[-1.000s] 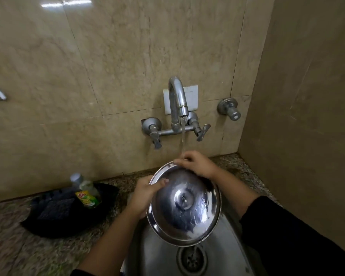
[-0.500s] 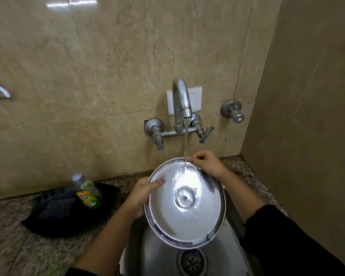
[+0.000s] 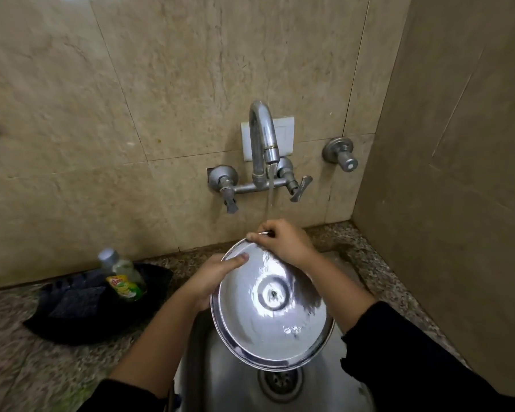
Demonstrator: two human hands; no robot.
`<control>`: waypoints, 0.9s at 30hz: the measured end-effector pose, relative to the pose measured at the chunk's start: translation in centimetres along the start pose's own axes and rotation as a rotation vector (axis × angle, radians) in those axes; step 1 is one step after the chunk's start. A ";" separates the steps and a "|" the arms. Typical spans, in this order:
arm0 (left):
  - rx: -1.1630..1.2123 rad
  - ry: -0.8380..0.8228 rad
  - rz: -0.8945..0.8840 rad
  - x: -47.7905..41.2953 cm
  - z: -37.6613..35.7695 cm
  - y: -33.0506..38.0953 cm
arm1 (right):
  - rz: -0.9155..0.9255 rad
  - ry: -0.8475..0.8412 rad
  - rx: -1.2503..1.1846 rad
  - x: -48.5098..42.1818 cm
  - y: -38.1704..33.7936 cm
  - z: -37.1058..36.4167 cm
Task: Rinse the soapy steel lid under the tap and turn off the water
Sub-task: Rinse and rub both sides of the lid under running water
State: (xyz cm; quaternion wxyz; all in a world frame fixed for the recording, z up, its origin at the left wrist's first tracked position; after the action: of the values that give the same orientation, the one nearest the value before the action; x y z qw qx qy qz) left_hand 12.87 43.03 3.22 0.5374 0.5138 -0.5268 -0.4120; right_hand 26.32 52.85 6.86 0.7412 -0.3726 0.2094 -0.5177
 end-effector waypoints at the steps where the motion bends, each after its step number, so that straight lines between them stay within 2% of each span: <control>1: -0.010 0.004 -0.017 0.0 -0.1 -0.1 | 0.012 0.021 0.039 0.1 -0.3 -0.1; 3: -0.016 0.051 -0.037 0.4 0.3 -0.5 | 0.008 0.079 0.013 0.5 0.4 0.5; 7: 0.092 0.254 -0.064 1.2 2.3 -1.9 | -0.042 0.380 0.197 2.9 5.9 1.0; 11: 0.174 0.418 -0.092 1.7 3.5 -2.9 | -0.060 0.455 0.305 6.8 10.9 -1.8; 13: 0.187 0.445 -0.068 1.7 3.6 -3.3 | 0.082 0.389 0.312 8.7 11.0 -3.3; 17: 0.215 0.449 0.125 1.8 3.0 -4.4 | 0.607 0.150 0.404 11.5 9.2 -4.9; 19: 0.216 0.413 0.243 2.0 2.6 -5.1 | 0.736 0.105 0.458 11.5 8.8 -5.1; 21: 0.197 0.378 0.350 2.5 2.6 -6.0 | 0.794 0.147 0.399 11.4 7.8 -4.3; 24: 0.150 0.245 0.465 3.1 2.4 -6.8 | 0.669 0.257 0.112 10.8 6.2 -2.2; 25: 0.073 0.165 0.511 3.4 2.3 -7.0 | 0.566 0.275 0.011 10.3 6.0 -1.5; 27: -0.117 0.001 0.605 3.6 2.2 -7.7 | 0.316 0.205 -0.218 8.9 6.4 -1.0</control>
State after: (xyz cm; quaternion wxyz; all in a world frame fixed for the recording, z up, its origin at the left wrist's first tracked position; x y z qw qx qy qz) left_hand 11.78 38.18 -4.03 0.6646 0.3020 -0.6310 -0.2624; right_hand 32.94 45.48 1.97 0.7434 -0.3586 0.3943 -0.4042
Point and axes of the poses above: each hand's wrist, its own x-axis away from the middle knuckle, its own z-axis out of the back of the hand, y = z × x, the point moved 6 cm from there along -x, towards the middle knuckle, and after that the axes turned 11 degrees about -z, right-handed, at the moved point
